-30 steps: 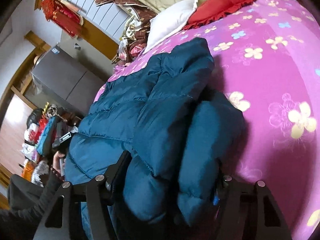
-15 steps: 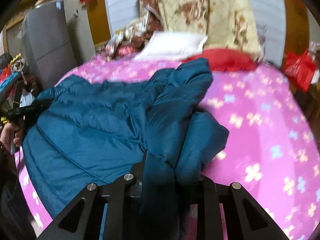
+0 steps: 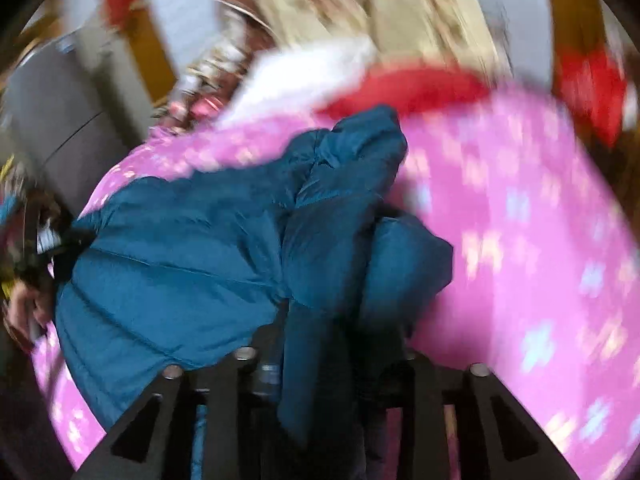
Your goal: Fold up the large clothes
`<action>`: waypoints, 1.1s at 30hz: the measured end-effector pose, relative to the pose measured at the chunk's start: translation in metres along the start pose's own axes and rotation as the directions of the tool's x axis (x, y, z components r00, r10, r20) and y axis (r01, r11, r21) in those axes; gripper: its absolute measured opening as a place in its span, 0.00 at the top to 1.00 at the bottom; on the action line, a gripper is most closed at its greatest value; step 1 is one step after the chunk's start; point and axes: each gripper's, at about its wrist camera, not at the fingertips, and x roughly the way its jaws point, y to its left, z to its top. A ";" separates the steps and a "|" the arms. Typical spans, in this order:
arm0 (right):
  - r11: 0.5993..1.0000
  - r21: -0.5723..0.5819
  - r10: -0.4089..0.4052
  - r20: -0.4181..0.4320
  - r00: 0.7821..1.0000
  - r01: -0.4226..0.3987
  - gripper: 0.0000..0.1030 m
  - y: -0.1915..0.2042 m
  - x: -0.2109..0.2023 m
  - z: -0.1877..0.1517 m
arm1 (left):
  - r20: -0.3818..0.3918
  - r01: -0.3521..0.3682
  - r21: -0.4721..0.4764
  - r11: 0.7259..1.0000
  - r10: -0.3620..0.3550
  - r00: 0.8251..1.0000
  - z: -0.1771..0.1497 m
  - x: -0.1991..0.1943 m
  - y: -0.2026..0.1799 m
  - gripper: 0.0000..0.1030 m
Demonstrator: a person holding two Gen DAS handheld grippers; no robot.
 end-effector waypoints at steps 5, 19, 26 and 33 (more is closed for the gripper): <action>0.981 0.183 0.049 0.079 0.996 -0.063 0.50 -0.024 -0.027 -0.015 | 0.027 0.045 -0.072 0.996 -0.043 0.999 0.003 -0.023 0.023 0.52; 0.957 -0.066 -0.265 0.187 0.946 0.281 0.25 0.110 -0.006 -0.035 | 0.090 0.022 0.122 0.992 -0.033 0.995 -0.066 -0.053 -0.086 0.39; 0.975 -0.014 -0.217 0.180 0.959 0.223 0.17 0.084 0.005 -0.052 | 0.083 0.049 0.077 0.996 -0.056 0.995 -0.065 -0.041 -0.088 0.24; 0.965 -0.031 -0.247 0.223 0.943 0.260 0.16 0.089 0.006 -0.056 | 0.099 0.049 0.038 0.998 -0.052 0.994 -0.068 -0.040 -0.087 0.18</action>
